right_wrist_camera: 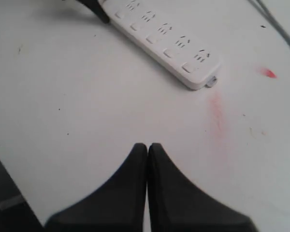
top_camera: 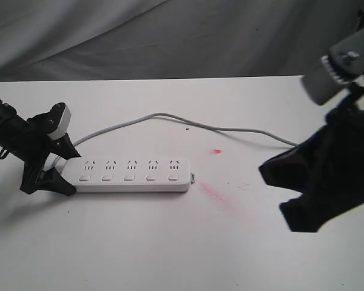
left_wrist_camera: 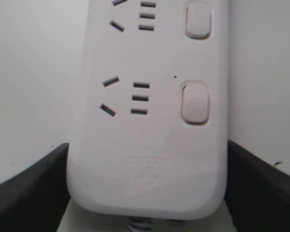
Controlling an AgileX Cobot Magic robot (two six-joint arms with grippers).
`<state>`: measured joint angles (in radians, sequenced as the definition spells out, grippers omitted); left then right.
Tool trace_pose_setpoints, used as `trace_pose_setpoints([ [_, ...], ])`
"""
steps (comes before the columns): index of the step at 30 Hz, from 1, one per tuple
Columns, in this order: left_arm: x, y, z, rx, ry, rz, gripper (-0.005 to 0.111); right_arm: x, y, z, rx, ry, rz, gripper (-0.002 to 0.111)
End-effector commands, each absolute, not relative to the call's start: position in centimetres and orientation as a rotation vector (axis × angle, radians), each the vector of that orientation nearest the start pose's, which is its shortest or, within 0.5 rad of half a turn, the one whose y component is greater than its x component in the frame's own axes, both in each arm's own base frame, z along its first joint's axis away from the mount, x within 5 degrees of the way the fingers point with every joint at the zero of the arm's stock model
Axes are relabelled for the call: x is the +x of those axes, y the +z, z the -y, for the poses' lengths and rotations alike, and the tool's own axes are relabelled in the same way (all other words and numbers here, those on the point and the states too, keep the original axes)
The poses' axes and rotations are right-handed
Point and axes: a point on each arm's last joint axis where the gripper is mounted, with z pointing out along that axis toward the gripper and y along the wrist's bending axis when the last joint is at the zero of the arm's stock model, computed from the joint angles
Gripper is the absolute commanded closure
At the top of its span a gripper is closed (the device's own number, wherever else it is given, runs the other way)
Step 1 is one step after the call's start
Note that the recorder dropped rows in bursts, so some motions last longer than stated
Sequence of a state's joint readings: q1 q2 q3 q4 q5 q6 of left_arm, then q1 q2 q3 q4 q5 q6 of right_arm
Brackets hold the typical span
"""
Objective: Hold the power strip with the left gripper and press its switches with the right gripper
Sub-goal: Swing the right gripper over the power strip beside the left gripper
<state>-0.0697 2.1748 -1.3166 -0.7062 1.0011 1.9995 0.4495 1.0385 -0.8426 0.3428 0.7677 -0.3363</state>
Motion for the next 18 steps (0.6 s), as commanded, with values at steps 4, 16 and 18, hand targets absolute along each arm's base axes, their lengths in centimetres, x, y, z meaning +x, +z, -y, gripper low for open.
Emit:
trace_pose_setpoints([
  [4,37.9,9.9,7.6,-2.444,0.801,2.343,0.041,22.3,32.7,-15.1,-1.022,0.514,-2.169,0.108],
  [16,37.9,9.9,7.6,-2.444,0.801,2.343,0.041,30.3,30.4,-22.2,-1.262,0.557,-2.093,0.108],
  [18,37.9,9.9,7.6,-2.444,0.801,2.343,0.041,31.7,29.5,-23.2,-1.275,0.561,-2.099,0.108],
])
